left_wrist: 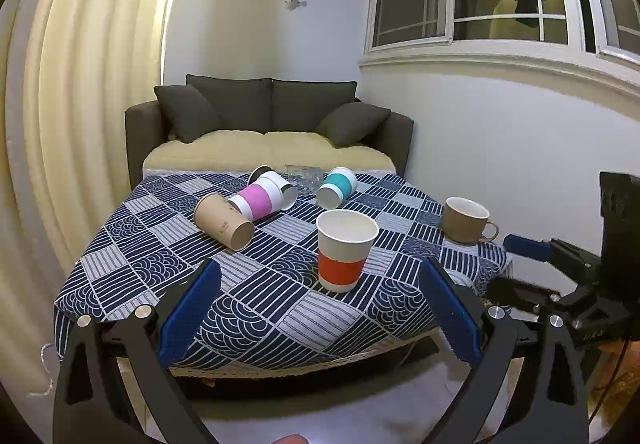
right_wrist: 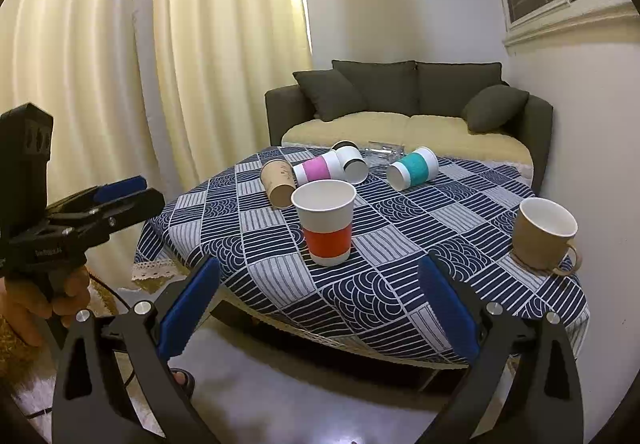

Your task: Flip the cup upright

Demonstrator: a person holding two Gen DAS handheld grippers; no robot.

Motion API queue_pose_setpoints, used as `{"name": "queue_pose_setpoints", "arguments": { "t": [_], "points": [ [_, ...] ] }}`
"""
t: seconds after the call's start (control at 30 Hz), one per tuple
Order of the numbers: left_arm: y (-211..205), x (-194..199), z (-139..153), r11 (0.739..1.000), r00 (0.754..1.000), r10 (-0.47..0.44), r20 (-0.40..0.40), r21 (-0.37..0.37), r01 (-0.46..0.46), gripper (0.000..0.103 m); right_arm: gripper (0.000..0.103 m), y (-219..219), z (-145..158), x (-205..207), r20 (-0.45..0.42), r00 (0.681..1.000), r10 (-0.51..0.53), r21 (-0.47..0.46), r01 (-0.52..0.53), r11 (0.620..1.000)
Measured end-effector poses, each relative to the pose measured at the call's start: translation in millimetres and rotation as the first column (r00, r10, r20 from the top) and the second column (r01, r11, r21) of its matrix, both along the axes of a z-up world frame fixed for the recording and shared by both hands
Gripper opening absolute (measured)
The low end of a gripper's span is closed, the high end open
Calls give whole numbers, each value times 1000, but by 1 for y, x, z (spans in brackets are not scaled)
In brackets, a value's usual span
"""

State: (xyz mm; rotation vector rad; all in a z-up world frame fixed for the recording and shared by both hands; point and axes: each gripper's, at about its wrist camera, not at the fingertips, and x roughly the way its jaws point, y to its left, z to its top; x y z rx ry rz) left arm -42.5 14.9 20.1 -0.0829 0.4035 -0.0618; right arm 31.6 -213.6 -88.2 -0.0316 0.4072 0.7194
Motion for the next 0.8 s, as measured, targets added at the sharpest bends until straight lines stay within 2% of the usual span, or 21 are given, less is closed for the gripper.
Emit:
{"name": "queue_pose_setpoints", "arguments": {
  "t": [0.8],
  "points": [
    [-12, 13, -14, 999, 996, -16, -85, 42, 20, 96, 98, -2, -2, 7, -21, 1000, -2, -5, 1, 1000]
  ]
}}
